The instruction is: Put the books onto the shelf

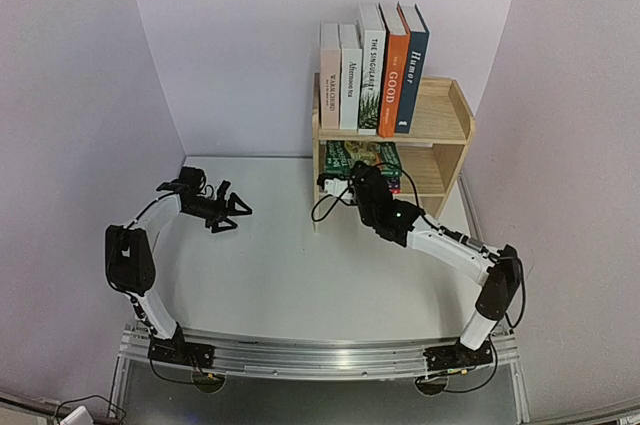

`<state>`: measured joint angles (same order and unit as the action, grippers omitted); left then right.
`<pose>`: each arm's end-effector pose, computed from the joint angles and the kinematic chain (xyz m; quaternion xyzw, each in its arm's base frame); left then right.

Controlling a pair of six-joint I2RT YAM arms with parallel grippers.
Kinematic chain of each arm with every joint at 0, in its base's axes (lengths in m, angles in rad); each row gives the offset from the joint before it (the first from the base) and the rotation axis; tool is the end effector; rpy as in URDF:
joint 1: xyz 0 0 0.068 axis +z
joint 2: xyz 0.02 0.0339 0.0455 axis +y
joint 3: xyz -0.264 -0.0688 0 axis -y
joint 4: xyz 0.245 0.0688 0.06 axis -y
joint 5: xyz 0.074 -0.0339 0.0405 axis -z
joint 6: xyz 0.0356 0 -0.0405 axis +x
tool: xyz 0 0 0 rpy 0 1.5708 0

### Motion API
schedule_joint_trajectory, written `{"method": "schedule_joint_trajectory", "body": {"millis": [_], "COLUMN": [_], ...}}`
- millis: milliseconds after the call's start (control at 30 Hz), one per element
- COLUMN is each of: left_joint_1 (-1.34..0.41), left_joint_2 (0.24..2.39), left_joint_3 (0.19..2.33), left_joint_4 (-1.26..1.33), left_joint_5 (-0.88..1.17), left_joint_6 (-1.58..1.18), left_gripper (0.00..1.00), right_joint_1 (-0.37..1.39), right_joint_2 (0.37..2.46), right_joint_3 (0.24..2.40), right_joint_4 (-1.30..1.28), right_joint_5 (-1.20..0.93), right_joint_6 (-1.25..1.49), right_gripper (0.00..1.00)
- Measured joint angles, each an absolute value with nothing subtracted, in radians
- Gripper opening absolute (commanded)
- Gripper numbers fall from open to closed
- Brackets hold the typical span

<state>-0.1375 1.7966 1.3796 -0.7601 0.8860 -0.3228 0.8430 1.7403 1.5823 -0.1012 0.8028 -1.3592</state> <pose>0.3572 -0.0773 0.2373 0.0015 0.8900 -0.4496 0.0761 0.2928 0.2901 0.3691 -0.5427 0.5427 -0.4427 0.4637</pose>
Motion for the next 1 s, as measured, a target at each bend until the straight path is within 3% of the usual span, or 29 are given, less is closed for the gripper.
{"method": "schedule_joint_trajectory", "body": {"millis": [333, 833, 1000], "left_joint_1": [-0.138, -0.138, -0.138], "left_joint_2": [1.797, 1.797, 1.797], "left_joint_3": [1.38, 1.38, 1.38], "left_joint_4": [-0.76, -0.76, -0.76], "left_joint_5": [0.886, 0.886, 0.886], "left_joint_6": [-0.313, -0.312, -0.312], "left_gripper": [1.0, 1.0, 1.0], "right_joint_1": [0.799, 0.782, 0.777], "right_joint_2": [1.771, 1.771, 1.771], "right_joint_3": [1.523, 1.518, 1.52], "right_joint_4": [-0.005, -0.093, -0.134], "right_joint_5": [0.732, 0.685, 0.678], "right_joint_6": [-1.369, -1.332, -1.324], "right_gripper": [0.0, 0.0, 0.2]}}
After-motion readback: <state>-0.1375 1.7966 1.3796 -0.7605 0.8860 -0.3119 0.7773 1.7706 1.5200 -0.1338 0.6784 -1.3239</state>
